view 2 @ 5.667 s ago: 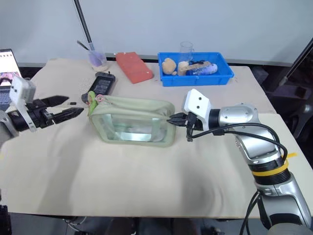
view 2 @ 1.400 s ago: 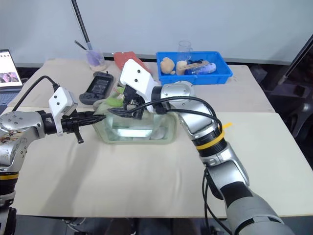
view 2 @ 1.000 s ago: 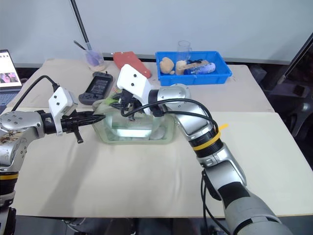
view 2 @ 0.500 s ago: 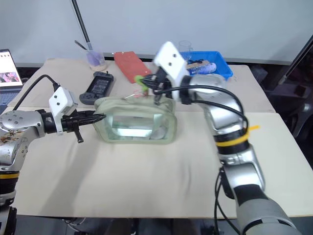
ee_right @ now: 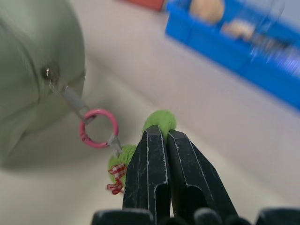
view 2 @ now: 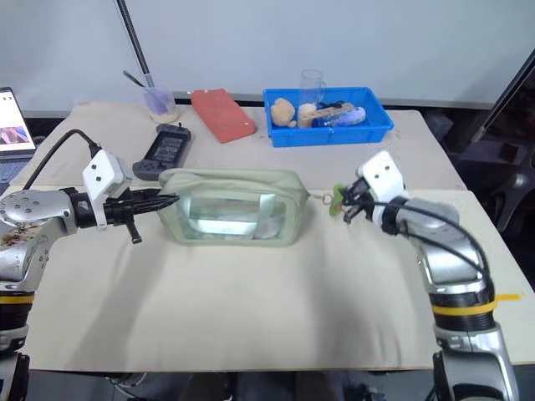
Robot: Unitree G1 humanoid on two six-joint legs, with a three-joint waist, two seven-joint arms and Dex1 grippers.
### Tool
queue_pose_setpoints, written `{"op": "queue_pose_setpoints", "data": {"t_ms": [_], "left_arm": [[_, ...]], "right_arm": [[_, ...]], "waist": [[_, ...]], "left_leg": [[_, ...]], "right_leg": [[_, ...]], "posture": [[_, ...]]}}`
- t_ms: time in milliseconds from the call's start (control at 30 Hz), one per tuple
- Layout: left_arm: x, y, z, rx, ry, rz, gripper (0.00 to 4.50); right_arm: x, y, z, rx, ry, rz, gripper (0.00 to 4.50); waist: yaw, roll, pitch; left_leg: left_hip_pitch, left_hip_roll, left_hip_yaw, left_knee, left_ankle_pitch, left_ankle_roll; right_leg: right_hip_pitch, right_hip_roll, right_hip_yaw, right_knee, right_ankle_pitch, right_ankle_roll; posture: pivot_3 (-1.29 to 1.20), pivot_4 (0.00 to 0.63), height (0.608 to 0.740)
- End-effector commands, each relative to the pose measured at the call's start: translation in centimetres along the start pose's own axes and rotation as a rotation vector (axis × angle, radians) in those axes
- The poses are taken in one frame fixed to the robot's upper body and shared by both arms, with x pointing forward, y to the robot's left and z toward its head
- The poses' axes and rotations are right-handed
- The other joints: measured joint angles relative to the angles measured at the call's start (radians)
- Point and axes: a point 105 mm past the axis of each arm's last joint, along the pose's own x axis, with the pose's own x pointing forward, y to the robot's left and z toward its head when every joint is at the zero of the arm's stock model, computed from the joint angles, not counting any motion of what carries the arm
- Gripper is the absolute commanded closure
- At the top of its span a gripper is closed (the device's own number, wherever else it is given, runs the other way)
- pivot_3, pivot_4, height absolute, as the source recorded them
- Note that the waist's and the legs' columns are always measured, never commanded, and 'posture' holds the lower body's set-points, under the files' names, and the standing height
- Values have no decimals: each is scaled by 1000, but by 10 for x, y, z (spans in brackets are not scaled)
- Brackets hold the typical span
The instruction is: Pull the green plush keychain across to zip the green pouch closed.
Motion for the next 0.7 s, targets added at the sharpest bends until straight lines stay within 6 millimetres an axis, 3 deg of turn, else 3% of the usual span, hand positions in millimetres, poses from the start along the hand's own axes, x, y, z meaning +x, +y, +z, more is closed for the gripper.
{"op": "queue_pose_setpoints", "data": {"t_ms": [33,233,300,367,500,700], "left_arm": [[5,5,0,15,0,20,4500],[8,4,2,25,-15,21,4500],[9,4,1,29,-17,25,4500],[7,5,2,19,-27,30,4500],[-8,13,7,-26,-49,35,2954],[-42,34,30,-122,-124,72,202]], "right_arm": [[20,39,-26,100,12,66,4485],[40,65,-9,249,-74,105,4485],[40,66,-11,211,-61,113,4485],[37,54,-12,180,-60,88,4485],[8,11,20,85,-132,116,3115],[-40,-14,68,-88,-141,299,1068]], "waist": [[0,0,0],[1,0,0],[2,0,0],[1,0,0],[3,0,0],[-4,0,1]], "left_leg": [[2,0,0,0,0,0],[2,0,0,1,0,0],[2,0,0,1,0,0],[2,0,0,0,0,0],[1,0,0,0,0,0],[-1,0,-1,-1,0,0]], "right_leg": [[2,0,0,0,-1,0],[2,0,1,0,-1,0],[2,0,1,1,-1,0],[2,0,1,0,0,-1],[1,0,1,0,-1,-2],[-1,1,0,-1,-1,-1]], "posture": [[0,150,740],[0,150,740],[0,150,740],[0,150,740],[0,150,740],[0,150,740]]}}
